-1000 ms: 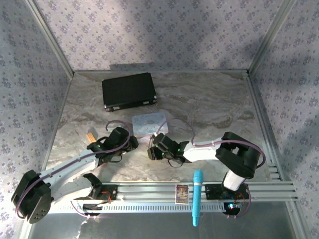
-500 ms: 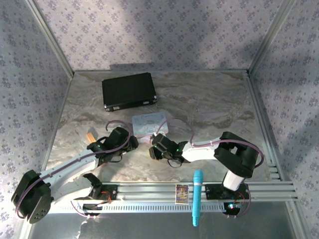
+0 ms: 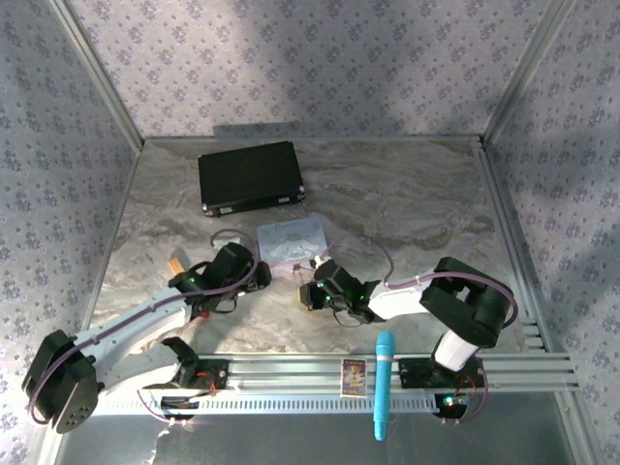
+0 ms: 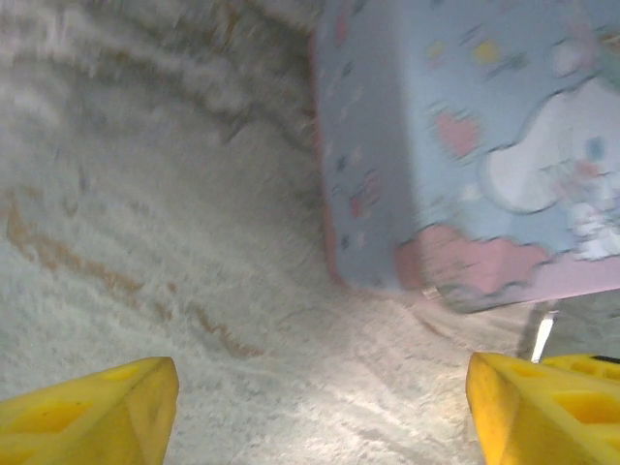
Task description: Unlock a padlock with a key
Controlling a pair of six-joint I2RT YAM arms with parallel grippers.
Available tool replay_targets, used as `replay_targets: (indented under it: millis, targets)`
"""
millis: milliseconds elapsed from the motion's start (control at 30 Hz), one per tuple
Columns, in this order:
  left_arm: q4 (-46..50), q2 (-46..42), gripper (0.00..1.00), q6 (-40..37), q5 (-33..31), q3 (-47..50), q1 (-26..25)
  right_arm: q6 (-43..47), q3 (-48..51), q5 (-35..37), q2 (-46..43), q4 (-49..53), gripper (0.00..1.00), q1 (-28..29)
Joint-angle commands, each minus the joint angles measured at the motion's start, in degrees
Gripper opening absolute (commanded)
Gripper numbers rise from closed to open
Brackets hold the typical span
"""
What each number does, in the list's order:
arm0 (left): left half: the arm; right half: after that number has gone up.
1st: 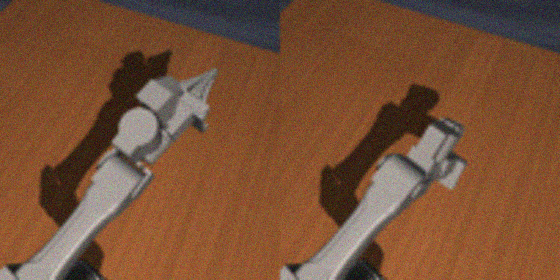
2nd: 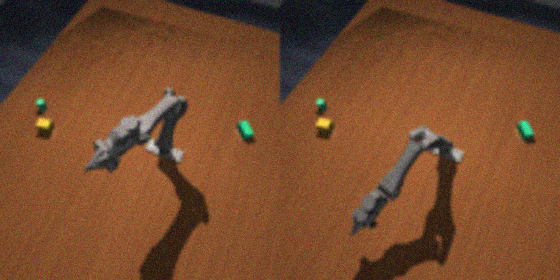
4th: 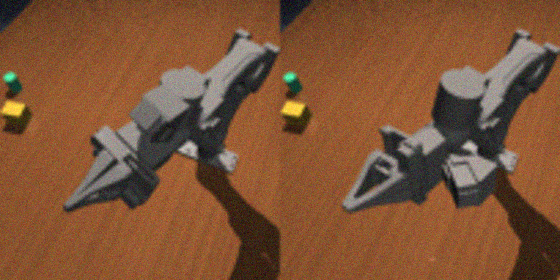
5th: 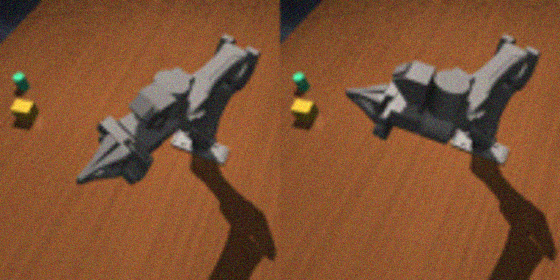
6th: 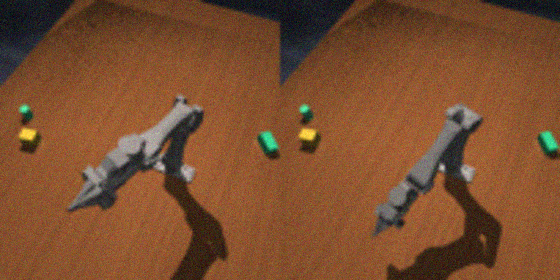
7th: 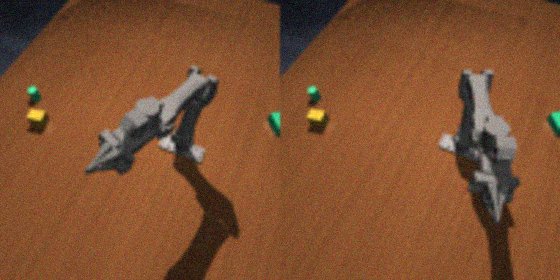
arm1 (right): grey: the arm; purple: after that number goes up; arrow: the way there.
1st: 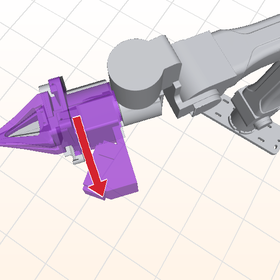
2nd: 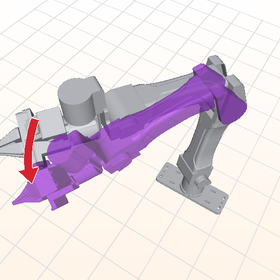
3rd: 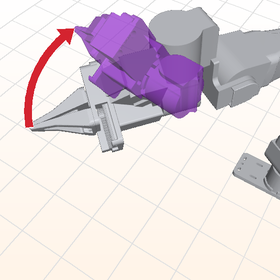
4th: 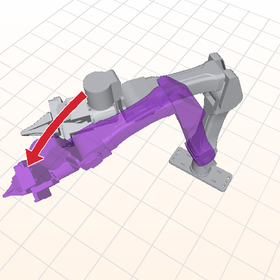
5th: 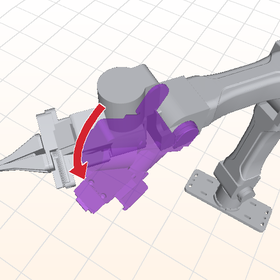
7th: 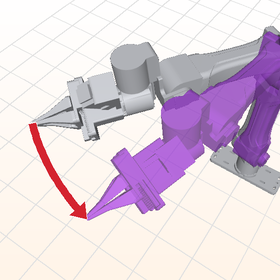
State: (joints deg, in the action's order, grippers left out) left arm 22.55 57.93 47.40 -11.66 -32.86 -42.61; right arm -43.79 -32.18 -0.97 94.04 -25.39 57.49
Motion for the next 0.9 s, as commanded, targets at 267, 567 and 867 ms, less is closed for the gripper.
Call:
replay_targets:
  millis: [267,567,867]
  targets:
    - [7.54,20.85,0.77,-30.41,-15.04,-23.06,-6.57,-5.6,6.15,-4.94,-1.34,-6.0,0.12,-2.08]
    - [2.43,30.17,0.7,-46.91,-10.25,-25.05,-10.0,-10.97,11.42,-5.41,0.31,-18.09,0.12,-3.71]
    - [5.26,35.73,0.65,-47.02,-12.86,-23.81,-12.88,-17.11,14.36,1.71,0.41,-26.04,0.11,-2.57]
